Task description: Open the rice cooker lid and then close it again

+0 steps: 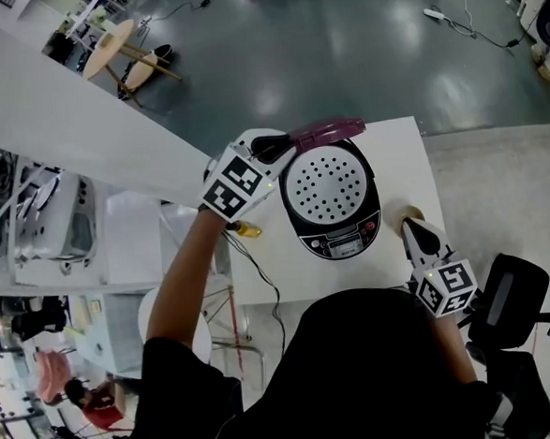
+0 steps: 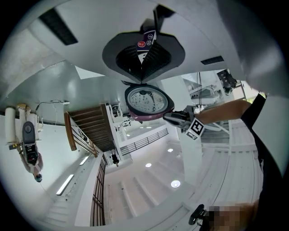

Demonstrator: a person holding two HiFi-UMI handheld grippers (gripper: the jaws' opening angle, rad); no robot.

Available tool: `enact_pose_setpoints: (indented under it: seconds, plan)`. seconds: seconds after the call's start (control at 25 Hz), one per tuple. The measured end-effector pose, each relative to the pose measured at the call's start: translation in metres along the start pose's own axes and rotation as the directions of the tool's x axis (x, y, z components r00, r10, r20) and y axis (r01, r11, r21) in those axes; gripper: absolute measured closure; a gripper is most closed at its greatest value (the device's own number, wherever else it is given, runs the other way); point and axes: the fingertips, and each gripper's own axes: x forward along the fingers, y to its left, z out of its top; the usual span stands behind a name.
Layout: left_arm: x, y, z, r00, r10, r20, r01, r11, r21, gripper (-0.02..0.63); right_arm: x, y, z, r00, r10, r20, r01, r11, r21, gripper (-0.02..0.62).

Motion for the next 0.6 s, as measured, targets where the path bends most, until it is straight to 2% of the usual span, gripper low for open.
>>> enact_pose_setpoints:
  seconds: [0.24,0.4,0.6]
  plan:
    - [0.000,-0.020,-0.006,0.999,-0.033,-0.010,0.033,0.999,-0.012,0.540,0.001,0.007,-0.005,1.000,0.026,-0.016,-0.026,1.000,0.001,0.595]
    - [0.004,-0.046,-0.014,0.994,-0.110,-0.029,0.109,0.993,-0.036,0.532,0.001,0.012,-0.005,0.999,0.042,-0.021,-0.042,0.999,-0.004,0.595]
    - [0.011,-0.079,-0.029,0.980,-0.186,-0.070,0.185,0.983,-0.021,0.529,0.001,0.014,-0.007,0.998,0.048,-0.030,-0.048,0.999,-0.009,0.595]
